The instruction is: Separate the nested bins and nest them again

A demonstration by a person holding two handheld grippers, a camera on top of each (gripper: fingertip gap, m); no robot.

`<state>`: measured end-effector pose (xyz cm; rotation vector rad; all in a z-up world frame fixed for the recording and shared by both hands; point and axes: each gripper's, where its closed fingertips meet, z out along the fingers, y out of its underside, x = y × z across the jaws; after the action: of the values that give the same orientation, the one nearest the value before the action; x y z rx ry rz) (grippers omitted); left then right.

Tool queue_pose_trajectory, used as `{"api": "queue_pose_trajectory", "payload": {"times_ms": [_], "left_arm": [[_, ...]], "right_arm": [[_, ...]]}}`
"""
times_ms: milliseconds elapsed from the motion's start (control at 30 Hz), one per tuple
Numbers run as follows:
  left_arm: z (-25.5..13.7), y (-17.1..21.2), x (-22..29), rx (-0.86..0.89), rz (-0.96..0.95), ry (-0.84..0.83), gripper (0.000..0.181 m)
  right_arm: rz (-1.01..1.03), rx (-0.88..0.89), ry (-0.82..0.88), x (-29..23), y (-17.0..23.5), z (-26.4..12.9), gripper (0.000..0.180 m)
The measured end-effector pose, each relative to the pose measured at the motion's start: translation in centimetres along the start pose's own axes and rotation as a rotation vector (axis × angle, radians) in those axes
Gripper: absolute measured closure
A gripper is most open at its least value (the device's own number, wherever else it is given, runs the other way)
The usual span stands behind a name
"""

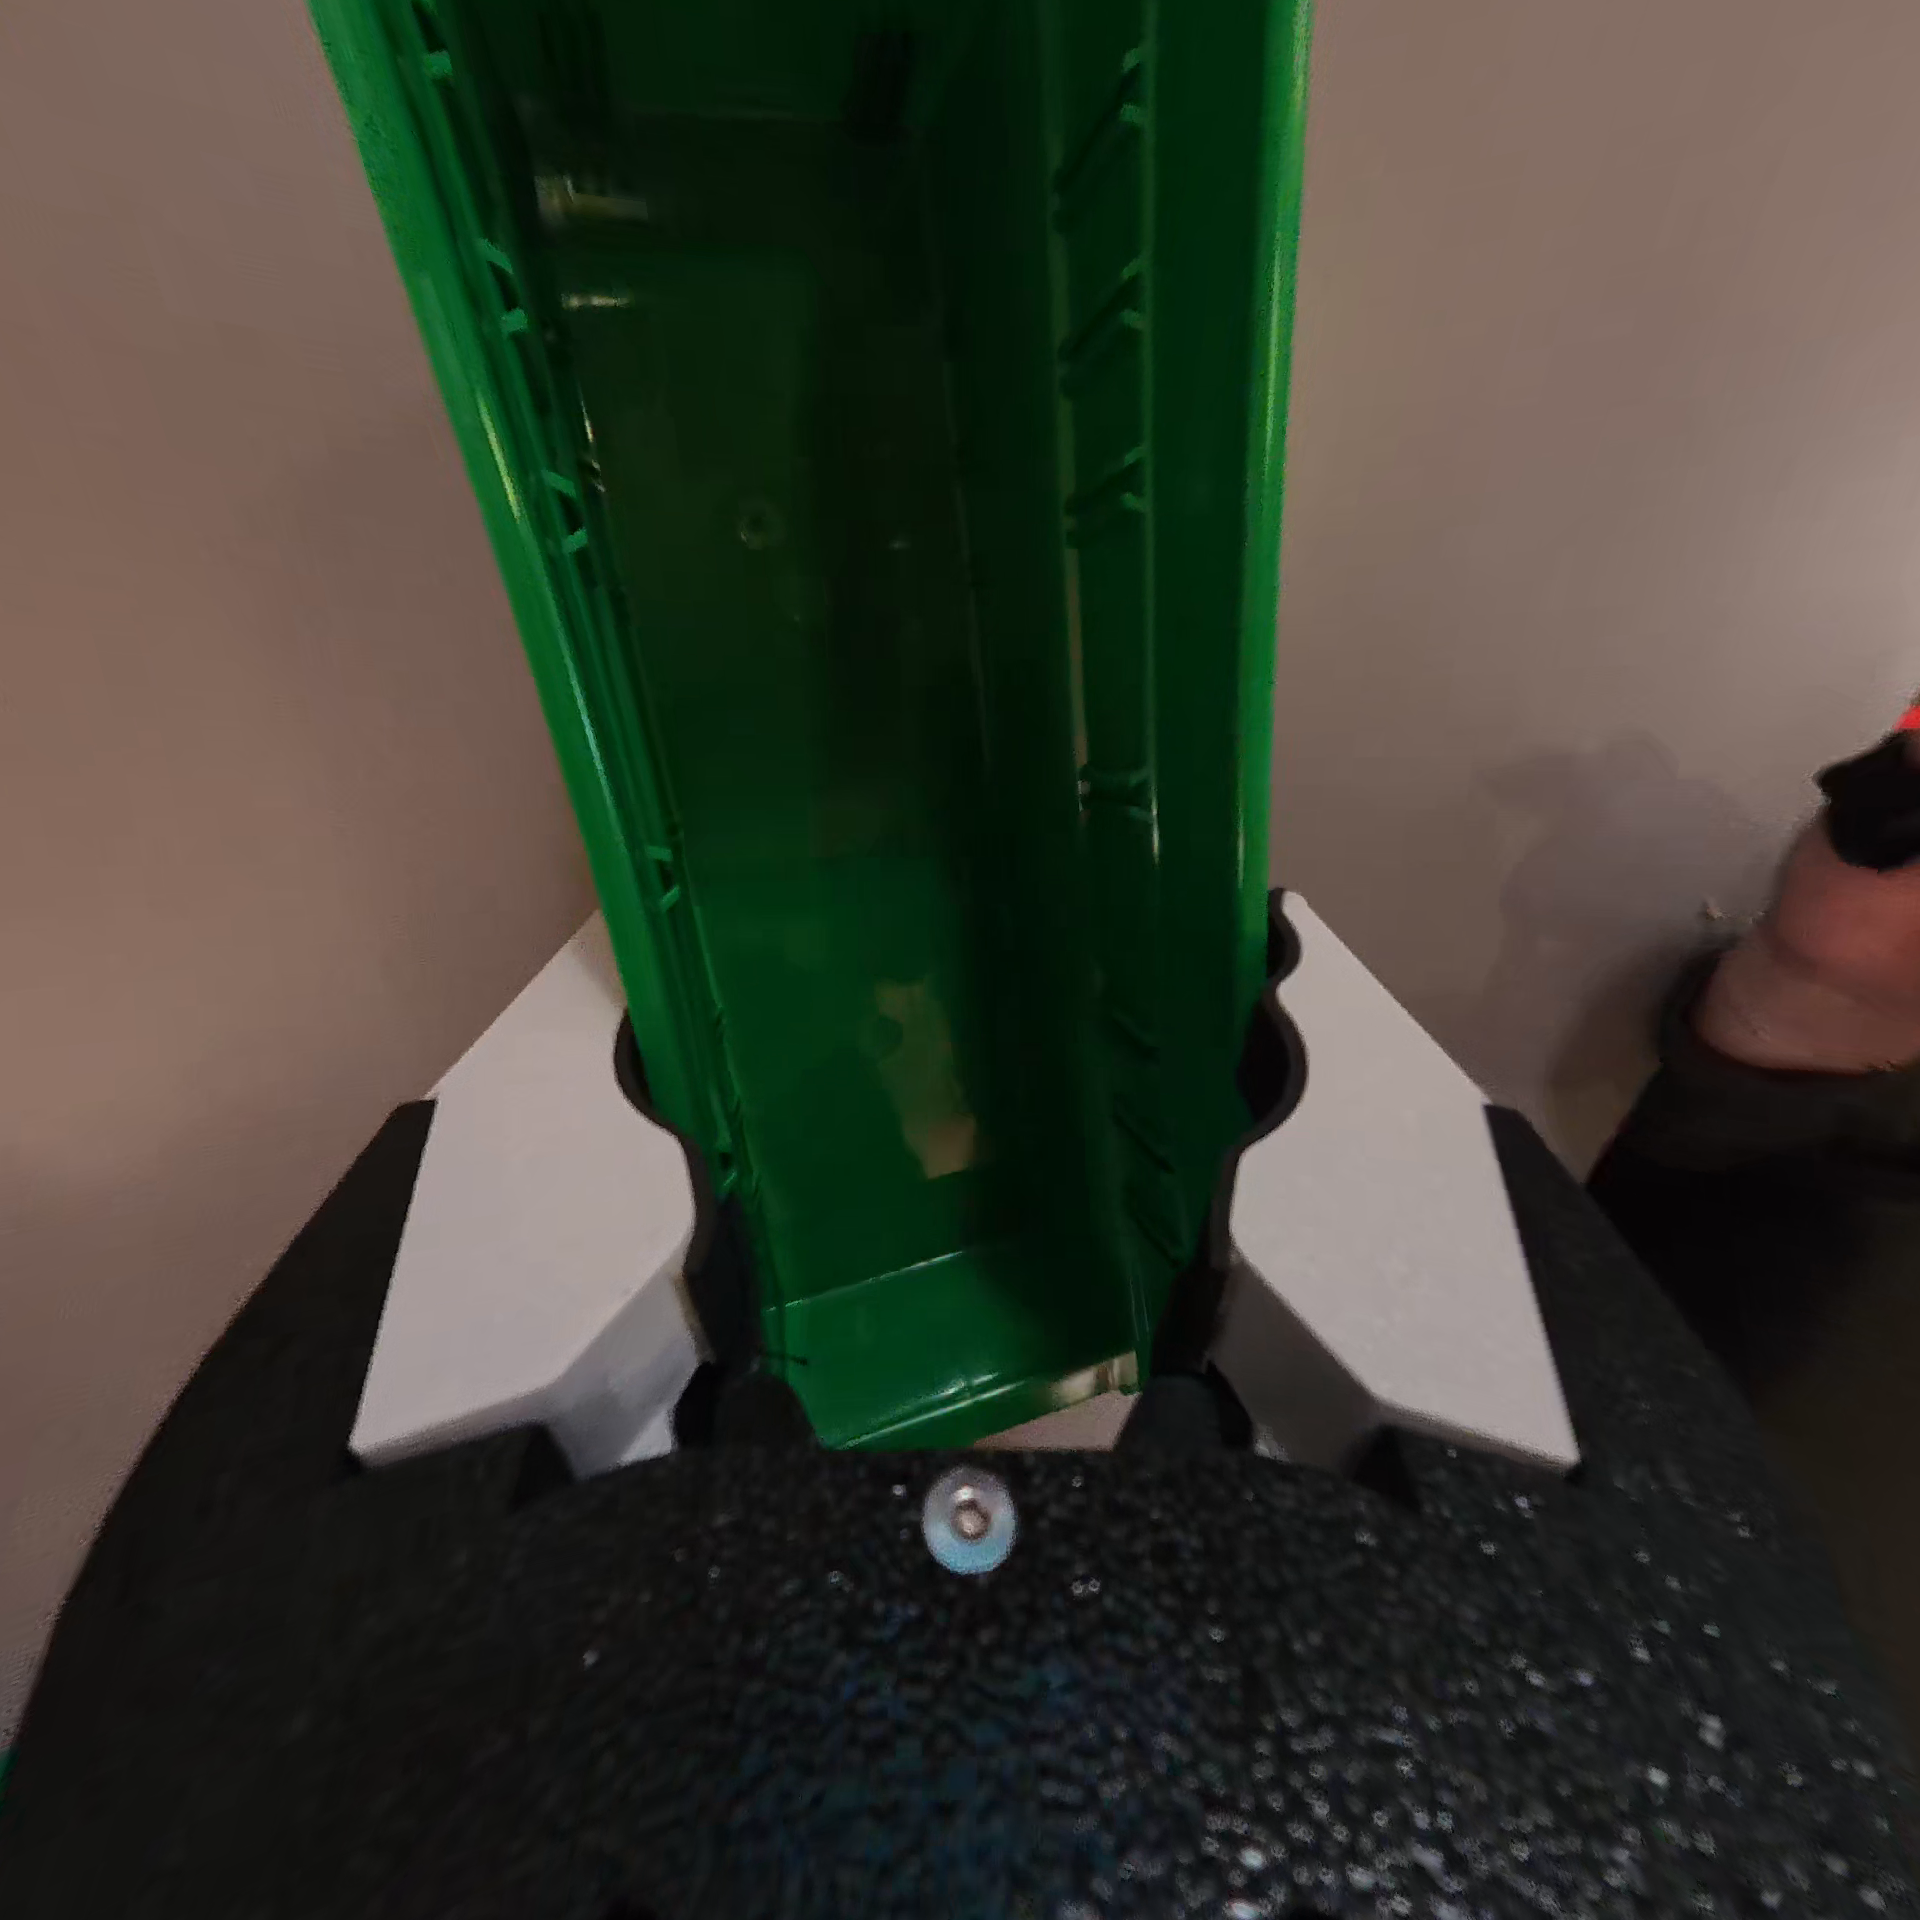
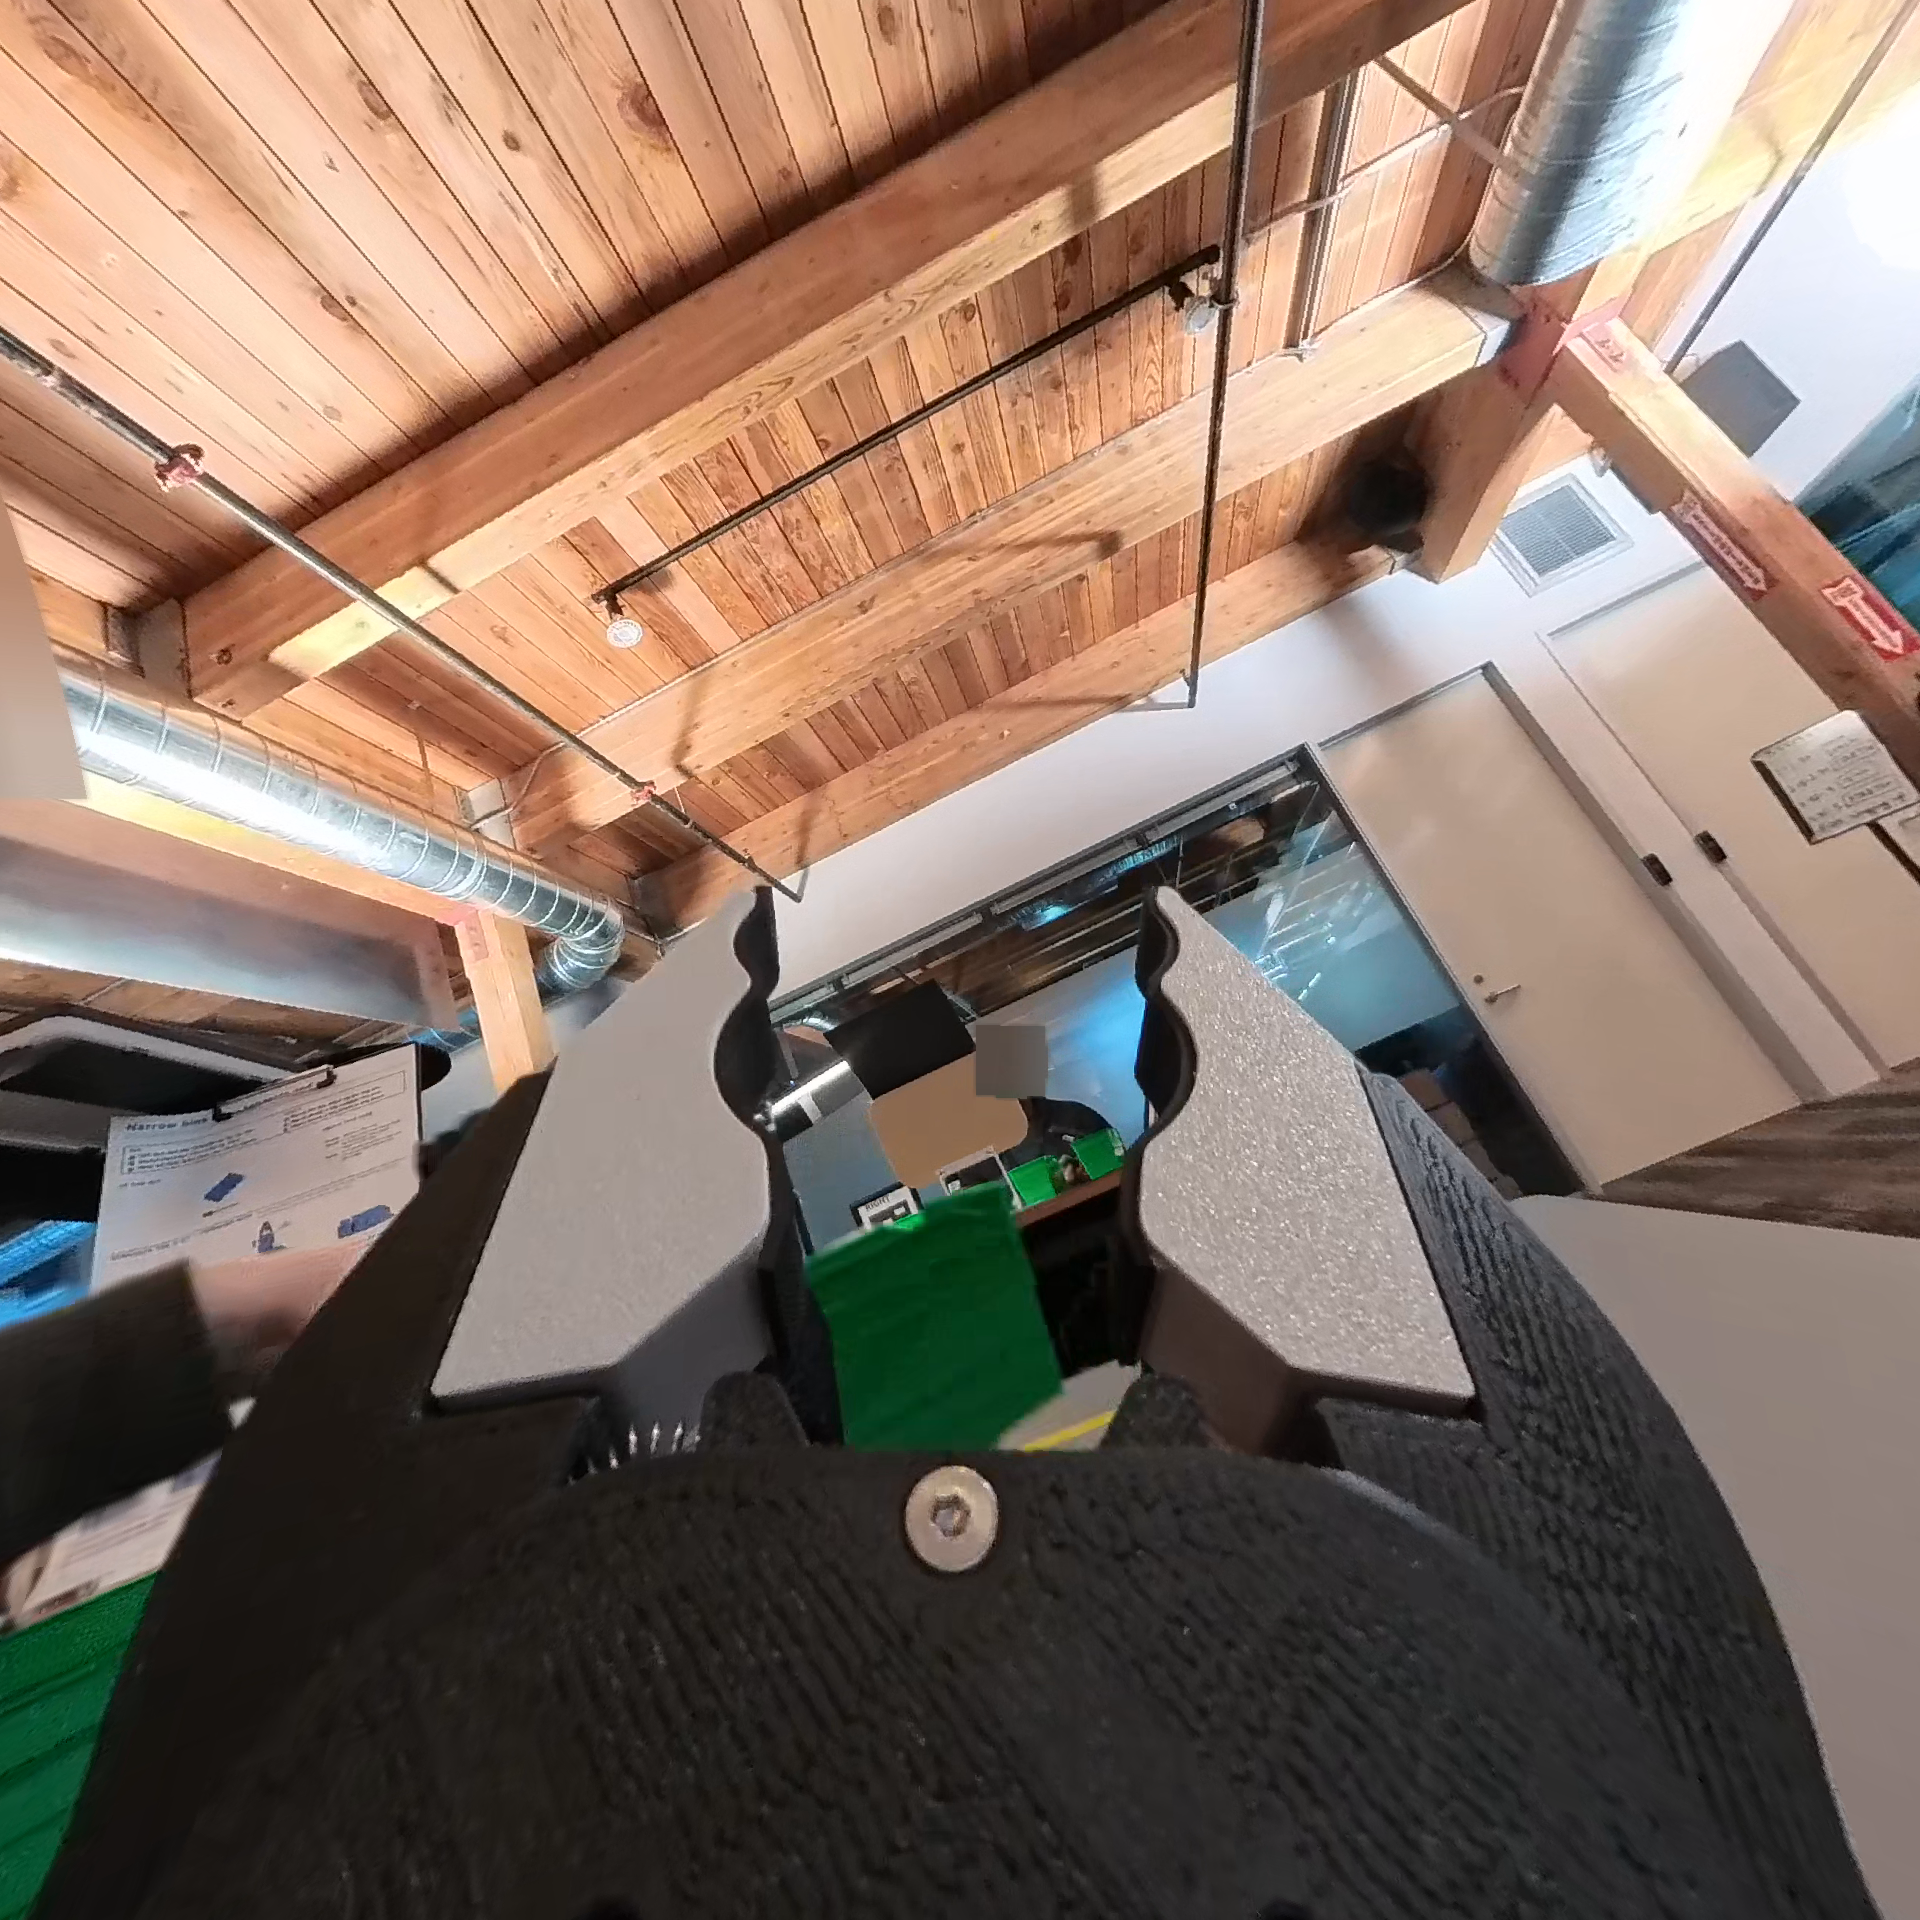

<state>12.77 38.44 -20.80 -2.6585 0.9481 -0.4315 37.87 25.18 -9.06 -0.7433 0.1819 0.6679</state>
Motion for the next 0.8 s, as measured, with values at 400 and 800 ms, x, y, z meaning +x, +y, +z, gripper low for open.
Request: {"api": "queue_pose_trajectory", "payload": {"times_ms": [400, 800], "left_arm": [[-24.2, 16.1, -9.4, 0.177, -0.381, -0.353, 0.066], [-27.5, 29.8, -11.9, 0.151, -0.736, -0.29, 0.064]], "right_arm": [[-0.017, -0.044, 0.019, 0.2, 0.8, 0.2, 0.112], [-0.059, -0.052, 0.009, -0.4, 1.0, 0.3, 0.112]]}}
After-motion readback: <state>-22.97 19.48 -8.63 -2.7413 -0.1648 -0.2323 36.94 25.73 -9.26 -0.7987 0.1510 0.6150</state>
